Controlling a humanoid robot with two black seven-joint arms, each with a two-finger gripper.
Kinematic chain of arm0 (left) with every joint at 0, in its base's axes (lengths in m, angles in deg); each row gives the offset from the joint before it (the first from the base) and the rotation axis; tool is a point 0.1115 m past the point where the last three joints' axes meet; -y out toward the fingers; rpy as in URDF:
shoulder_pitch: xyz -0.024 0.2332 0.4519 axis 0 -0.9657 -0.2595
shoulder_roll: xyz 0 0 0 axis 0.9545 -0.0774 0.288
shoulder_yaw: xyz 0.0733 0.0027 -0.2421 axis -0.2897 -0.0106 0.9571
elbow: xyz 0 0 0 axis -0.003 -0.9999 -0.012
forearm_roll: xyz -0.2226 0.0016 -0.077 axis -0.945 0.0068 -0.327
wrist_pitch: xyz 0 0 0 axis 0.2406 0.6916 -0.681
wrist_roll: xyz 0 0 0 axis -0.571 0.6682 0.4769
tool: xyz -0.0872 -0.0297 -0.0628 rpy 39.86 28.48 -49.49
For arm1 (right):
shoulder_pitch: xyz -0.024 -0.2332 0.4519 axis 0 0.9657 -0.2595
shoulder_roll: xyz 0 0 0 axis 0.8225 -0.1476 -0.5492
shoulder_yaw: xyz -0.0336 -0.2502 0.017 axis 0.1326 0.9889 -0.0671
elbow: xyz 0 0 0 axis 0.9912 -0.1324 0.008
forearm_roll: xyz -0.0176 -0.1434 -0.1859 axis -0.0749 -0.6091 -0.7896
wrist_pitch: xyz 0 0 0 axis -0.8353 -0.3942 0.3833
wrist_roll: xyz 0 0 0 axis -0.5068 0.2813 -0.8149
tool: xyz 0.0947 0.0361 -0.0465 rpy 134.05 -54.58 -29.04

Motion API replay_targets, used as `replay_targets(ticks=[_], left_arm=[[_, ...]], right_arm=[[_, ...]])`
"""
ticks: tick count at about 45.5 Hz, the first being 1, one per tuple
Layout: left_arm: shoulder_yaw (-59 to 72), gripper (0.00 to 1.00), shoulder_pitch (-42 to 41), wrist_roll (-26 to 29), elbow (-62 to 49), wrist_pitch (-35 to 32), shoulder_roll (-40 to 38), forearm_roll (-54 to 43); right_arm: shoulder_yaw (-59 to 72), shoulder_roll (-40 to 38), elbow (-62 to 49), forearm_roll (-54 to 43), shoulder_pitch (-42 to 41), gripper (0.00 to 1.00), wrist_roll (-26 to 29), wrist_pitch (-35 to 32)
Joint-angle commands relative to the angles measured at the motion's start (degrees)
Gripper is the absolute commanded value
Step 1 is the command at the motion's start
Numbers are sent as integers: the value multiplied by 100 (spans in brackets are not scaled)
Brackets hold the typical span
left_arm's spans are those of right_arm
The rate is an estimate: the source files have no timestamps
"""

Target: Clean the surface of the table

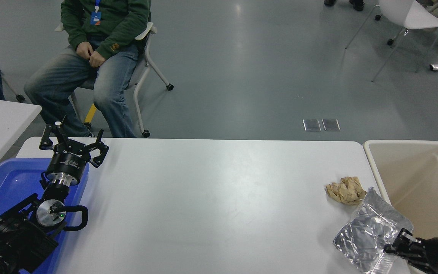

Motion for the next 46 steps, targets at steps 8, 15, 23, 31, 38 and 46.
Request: replay_targets(ticks=[8,15,23,31,38,46], left_arm=[[0,100,0,0,0,0,0,1],[0,100,0,0,0,0,0,1],[0,100,0,0,0,0,0,1],[0,100,0,0,0,0,0,1],[0,100,0,0,0,0,0,1],[0,100,0,0,0,0,0,1]], right_arm=[[-61,-1445,1255,33,-410,0,-126,-390],[-175,-1683,1238,86,-560,0,-126,-566],[-167,-1823,1308,156,-788,0,-82,-592],[-175,-1990,1361,262,-947,0,-65,-619],[-175,-2332,1405,323,-1104,0,-74,-838],[-175,-2711,1388,473,-1201,0,-82,-891]])
